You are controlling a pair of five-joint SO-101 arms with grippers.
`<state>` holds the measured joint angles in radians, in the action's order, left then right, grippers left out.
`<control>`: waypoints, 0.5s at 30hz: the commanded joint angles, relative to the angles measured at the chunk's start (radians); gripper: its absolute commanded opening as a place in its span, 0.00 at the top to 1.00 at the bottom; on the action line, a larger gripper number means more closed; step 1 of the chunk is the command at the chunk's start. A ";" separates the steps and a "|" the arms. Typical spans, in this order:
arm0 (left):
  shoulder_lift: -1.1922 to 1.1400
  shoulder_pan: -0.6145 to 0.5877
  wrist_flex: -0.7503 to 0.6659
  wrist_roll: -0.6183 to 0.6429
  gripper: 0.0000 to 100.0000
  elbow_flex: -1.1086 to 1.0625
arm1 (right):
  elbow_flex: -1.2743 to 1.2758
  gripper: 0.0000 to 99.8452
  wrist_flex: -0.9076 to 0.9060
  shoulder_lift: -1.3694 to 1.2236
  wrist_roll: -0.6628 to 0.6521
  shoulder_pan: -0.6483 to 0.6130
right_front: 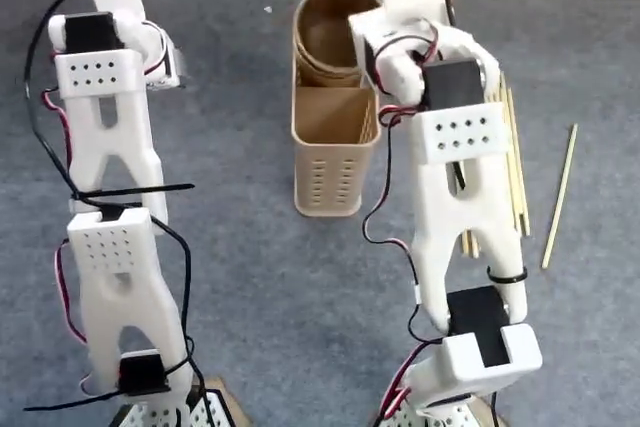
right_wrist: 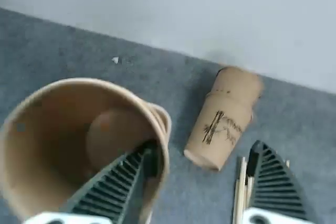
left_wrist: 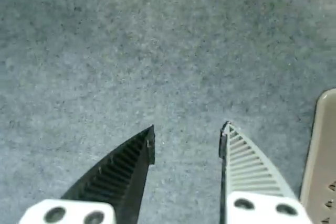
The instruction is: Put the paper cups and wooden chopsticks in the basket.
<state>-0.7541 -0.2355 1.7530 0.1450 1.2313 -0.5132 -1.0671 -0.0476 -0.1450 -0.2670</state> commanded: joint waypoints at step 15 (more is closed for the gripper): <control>0.076 0.211 0.008 0.006 0.78 0.209 | -0.194 0.72 -0.334 0.033 0.003 0.110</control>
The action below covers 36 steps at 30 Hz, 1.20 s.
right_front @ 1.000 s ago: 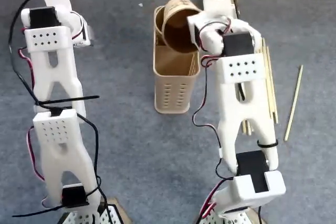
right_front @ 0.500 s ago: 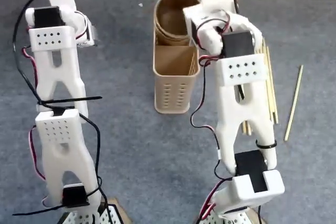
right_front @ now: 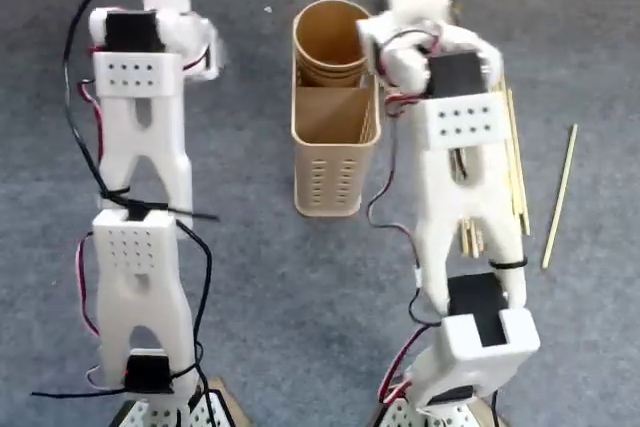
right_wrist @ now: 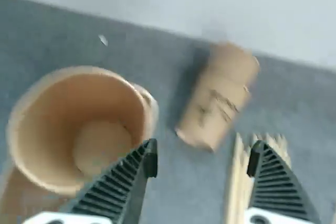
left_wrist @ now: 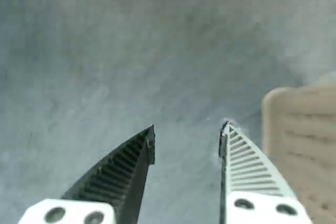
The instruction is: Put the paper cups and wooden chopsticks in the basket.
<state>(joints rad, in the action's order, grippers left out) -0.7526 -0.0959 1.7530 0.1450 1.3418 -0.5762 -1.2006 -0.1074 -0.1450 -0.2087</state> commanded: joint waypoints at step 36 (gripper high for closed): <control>0.127 0.278 -0.098 0.006 0.90 -0.460 | 1.254 0.72 -0.002 0.883 -0.201 0.343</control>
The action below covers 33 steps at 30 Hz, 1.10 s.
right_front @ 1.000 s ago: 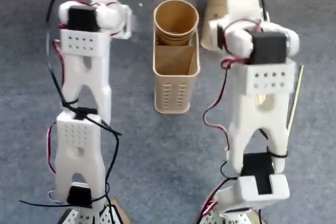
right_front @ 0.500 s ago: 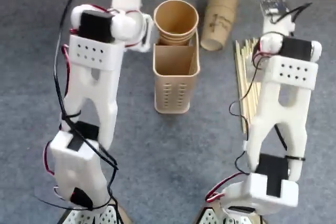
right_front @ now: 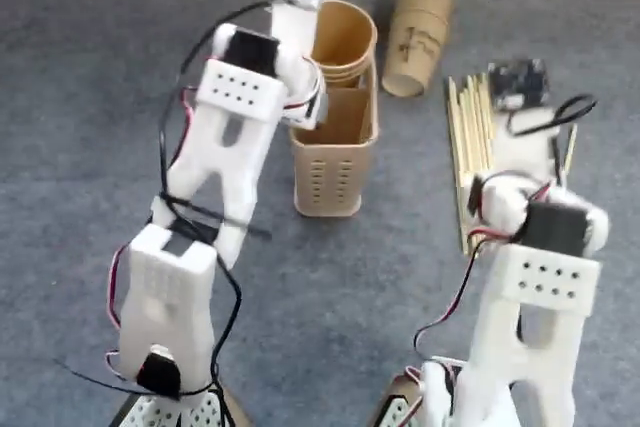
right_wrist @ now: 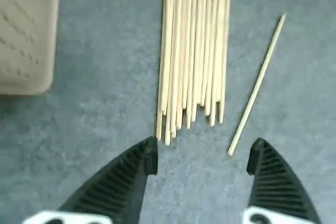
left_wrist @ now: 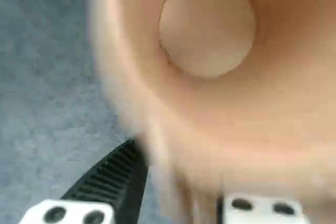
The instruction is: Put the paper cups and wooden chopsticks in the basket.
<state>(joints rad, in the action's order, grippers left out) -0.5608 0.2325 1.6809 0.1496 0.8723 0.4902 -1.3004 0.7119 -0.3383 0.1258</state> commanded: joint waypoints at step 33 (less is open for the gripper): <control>0.390 -0.417 0.083 -0.212 0.75 -0.150 | 0.351 0.72 0.255 0.079 -0.008 0.054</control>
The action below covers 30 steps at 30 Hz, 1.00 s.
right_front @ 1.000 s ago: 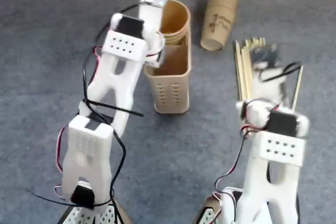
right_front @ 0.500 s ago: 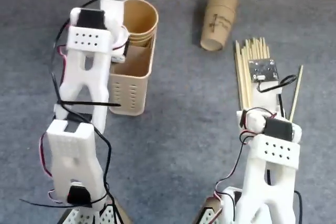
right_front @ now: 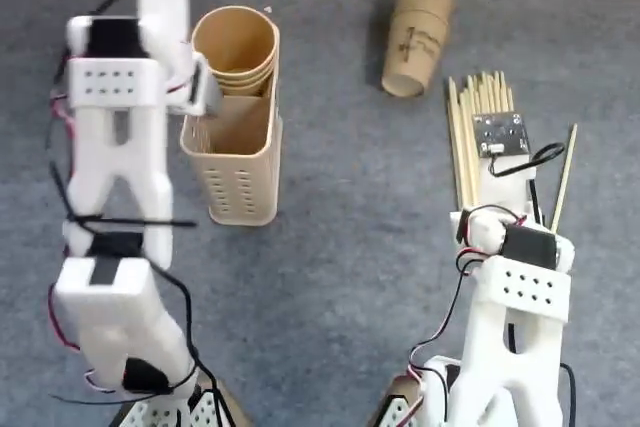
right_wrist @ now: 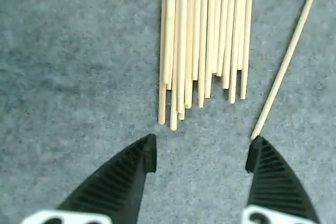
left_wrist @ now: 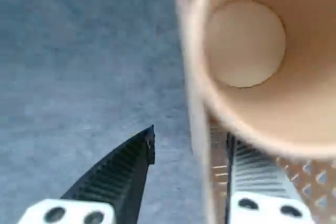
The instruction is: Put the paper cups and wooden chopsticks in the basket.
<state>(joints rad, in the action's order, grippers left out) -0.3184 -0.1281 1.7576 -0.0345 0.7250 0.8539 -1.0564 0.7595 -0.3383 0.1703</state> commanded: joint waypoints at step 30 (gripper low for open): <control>0.834 -0.335 -0.713 0.034 0.75 -1.259 | -2.063 0.72 -0.016 -1.596 0.210 -0.237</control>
<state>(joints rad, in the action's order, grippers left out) 0.3798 -0.4181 1.2804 -0.0100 -0.2816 -0.8216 -1.0840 -0.6199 -0.1404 -0.0399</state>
